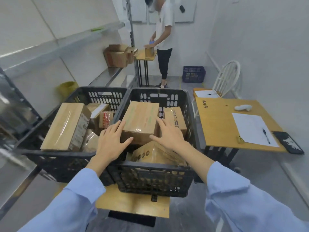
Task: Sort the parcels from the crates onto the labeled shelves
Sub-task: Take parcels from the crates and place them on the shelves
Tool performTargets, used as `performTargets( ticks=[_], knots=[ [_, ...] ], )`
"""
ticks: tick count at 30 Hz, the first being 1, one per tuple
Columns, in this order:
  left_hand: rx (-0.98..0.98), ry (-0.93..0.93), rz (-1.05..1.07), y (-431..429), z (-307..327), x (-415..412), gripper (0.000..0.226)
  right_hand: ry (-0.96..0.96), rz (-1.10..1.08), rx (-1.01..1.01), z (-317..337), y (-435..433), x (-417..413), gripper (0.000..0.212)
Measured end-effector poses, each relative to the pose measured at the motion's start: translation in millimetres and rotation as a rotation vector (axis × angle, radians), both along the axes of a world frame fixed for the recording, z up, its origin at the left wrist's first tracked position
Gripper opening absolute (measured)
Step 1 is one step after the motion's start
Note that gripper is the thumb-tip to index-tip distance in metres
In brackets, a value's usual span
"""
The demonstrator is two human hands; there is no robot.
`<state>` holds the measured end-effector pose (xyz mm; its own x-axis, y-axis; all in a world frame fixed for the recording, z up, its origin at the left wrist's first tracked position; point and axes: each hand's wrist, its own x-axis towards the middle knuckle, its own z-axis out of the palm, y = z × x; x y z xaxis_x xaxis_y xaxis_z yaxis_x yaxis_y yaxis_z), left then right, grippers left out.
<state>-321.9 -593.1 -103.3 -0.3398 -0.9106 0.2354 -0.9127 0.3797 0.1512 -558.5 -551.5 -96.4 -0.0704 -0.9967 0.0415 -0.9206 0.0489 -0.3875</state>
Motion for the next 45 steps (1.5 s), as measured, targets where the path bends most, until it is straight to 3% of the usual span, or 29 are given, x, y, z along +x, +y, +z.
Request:
performTargets(
  ticks=[8, 22, 33, 39, 45],
  knots=[
    [0.007, -0.044, -0.001, -41, -15, -6, 0.077, -0.084, 0.028, 0.037, -26, -37, 8, 0.095],
    [0.04, 0.081, -0.077, -60, -23, -16, 0.092, -0.237, 0.014, 0.095, -31, -51, 0, 0.103],
    [0.258, 0.372, -0.173, -59, -24, -22, 0.1, -0.516, -0.063, 0.128, -35, -50, -8, 0.119],
    [0.291, 0.479, -0.134, -61, -25, -28, 0.099, -0.554, -0.077, 0.056, -38, -53, 4, 0.101],
    [0.244, 0.598, -0.119, -54, -18, -24, 0.099, -0.555, -0.045, 0.01, -30, -48, -8, 0.106]
  ],
)
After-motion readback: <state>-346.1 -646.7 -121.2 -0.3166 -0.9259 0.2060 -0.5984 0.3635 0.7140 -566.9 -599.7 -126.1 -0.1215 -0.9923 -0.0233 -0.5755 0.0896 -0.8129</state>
